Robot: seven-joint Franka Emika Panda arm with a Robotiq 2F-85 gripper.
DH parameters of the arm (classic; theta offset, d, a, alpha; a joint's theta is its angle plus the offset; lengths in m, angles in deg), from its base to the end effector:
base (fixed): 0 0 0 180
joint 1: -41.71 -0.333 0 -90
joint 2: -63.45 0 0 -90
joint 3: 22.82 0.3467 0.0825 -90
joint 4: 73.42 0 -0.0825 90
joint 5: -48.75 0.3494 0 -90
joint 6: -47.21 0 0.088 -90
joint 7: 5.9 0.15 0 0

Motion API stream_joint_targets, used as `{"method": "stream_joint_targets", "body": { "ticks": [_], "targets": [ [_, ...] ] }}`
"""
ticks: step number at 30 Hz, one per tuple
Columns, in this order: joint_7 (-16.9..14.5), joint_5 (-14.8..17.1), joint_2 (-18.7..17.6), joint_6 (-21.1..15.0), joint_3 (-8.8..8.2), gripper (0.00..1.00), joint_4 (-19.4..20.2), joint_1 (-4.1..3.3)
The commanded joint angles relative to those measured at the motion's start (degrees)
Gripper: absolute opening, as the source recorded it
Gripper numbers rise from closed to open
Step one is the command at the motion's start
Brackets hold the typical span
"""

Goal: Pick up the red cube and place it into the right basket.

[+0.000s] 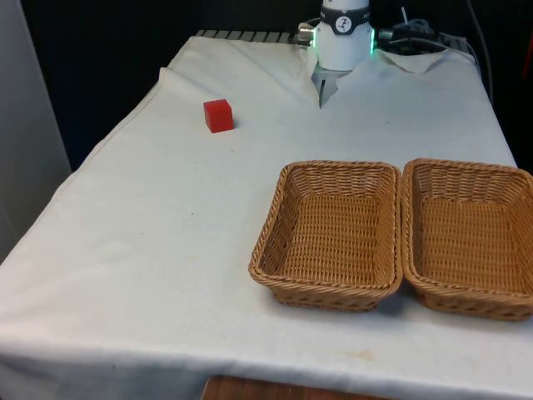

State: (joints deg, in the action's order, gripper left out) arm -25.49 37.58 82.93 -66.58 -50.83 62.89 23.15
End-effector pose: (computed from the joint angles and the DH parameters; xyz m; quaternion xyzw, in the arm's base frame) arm 0.3872 -0.0908 0.4315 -0.9883 -0.1465 0.0423 0.0013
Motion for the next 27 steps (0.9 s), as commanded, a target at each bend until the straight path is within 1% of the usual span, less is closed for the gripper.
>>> {"method": "stream_joint_targets", "body": {
  "ticks": [1, 2, 3, 4, 9, 11, 12, 13, 14, 20, 21, 22, 25, 26, 27],
  "targets": [
    [0.0, -1.3, 1.0, -1.3, -0.06, 1.00, 1.4, 0.52],
    [0.0, -1.6, 1.3, -1.5, -0.17, 1.00, 1.8, 0.57],
    [-0.1, -0.6, 0.3, -0.3, -0.29, 1.00, 0.8, 0.11],
    [-0.1, -1.8, 1.6, -1.9, -0.34, 1.00, 2.4, 0.69],
    [-0.1, -3.3, 3.4, -4.1, -1.32, 1.00, 5.5, 0.97],
    [0.0, -4.4, 4.6, -5.4, -2.06, 1.00, 7.4, 1.15],
    [0.0, -4.7, 5.0, -5.8, -2.35, 1.00, 8.1, 1.15],
    [-0.2, -4.0, 4.6, -4.9, -2.58, 1.00, 7.6, 0.63],
    [0.1, -5.0, 5.3, -6.1, -2.64, 1.00, 8.7, 1.15],
    [0.0, -7.4, 7.8, -9.1, -4.53, 1.00, 12.9, 1.55],
    [-0.2, -6.5, 7.0, -7.9, -4.53, 1.00, 11.9, 0.92],
    [0.0, -7.8, 8.1, -9.3, -4.76, 1.00, 13.4, 1.60],
    [-0.1, -9.1, 9.0, -10.7, -5.84, 1.00, 15.3, 1.95],
    [-0.3, -9.9, 9.5, -11.6, -6.70, 1.00, 16.5, 2.18],
    [-0.3, -10.4, 9.8, -12.0, -7.16, 1.00, 17.1, 2.18]
  ]
}}
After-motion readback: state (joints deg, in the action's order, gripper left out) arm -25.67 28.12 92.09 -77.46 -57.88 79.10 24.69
